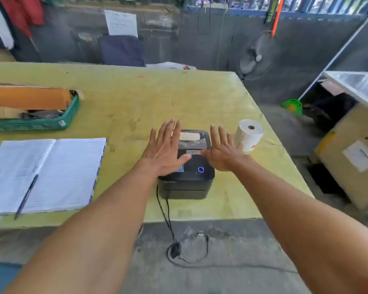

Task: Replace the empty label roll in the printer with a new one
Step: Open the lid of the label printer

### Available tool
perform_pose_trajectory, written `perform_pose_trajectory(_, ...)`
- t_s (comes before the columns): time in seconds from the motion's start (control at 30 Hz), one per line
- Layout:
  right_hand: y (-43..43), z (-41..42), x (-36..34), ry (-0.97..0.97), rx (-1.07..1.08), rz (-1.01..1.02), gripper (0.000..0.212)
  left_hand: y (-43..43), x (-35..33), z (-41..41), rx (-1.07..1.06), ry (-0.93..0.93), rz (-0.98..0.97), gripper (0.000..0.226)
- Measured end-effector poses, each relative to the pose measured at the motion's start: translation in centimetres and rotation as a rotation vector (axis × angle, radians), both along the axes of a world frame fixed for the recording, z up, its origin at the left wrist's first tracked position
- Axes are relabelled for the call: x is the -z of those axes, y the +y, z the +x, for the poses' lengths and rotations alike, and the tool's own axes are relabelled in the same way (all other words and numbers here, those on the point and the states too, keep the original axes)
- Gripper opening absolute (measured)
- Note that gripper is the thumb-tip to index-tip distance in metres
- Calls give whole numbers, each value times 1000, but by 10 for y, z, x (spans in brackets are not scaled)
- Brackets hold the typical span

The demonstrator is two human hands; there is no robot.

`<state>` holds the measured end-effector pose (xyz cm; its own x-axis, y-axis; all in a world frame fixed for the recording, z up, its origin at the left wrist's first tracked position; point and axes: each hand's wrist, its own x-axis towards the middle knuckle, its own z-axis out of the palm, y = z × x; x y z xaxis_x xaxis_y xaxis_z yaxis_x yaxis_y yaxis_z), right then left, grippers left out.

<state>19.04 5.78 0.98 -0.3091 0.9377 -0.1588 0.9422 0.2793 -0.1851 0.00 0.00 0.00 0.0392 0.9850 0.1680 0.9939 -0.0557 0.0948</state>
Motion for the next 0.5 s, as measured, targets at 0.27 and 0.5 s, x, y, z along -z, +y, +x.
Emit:
perform_pose_trajectory(0.27,-42,16,34,227,-16,-279,72,-36,62,0,20,23,-232,130)
perform_pose_trajectory(0.5,-46,8,53,289,-10,-265,113,-38,64,17,-254,-224,-272,139)
